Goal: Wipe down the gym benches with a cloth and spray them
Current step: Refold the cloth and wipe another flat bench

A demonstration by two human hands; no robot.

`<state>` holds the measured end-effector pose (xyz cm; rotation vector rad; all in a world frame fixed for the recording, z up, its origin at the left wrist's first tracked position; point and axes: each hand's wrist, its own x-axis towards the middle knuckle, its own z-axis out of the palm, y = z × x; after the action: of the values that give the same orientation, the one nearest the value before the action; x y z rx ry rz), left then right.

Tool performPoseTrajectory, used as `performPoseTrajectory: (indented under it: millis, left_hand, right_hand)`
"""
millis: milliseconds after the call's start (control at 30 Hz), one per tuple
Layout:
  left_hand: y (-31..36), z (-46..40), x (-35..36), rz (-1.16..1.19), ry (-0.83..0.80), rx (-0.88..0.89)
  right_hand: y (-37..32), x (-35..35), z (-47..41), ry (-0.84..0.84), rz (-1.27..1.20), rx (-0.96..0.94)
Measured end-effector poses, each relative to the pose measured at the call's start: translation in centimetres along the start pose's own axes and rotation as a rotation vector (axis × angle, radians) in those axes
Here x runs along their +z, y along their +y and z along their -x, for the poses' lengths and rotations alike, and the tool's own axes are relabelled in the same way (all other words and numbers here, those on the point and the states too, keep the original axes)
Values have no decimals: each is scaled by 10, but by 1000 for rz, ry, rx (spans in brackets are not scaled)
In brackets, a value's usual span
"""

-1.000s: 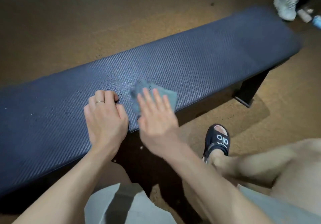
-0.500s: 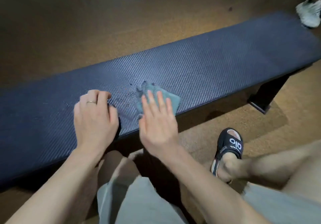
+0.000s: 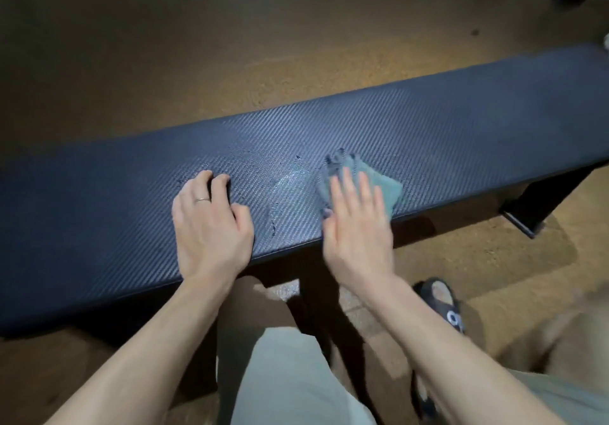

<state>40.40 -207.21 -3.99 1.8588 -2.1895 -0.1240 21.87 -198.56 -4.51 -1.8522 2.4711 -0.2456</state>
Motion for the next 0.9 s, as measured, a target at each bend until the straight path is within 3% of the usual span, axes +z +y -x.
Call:
performPoseTrajectory:
  millis: [100, 267, 400, 567, 633, 733, 900]
  left_hand:
    - [-3, 0, 2, 12, 17, 0]
    - [-1, 3, -2, 121, 47, -60]
    - [0, 4, -3, 133, 23, -104]
    - [3, 5, -6, 138, -5, -128]
    - [6, 4, -6, 132, 2, -135]
    - [9, 4, -6, 122, 5, -164]
    - [5, 2, -3, 110, 20, -148]
  right_hand:
    - [-62, 9, 3, -77, -96, -324]
    - [-65, 9, -73, -204, -29, -532]
    - [-55, 5, -152, -247, -40, -489]
    - [67, -13, -190, -199, -34, -227]
    - [83, -17, -191, -203, -32, -135]
    - [36, -8, -186, -192, -17, -67]
    - [-97, 7, -158, -235, -43, -576]
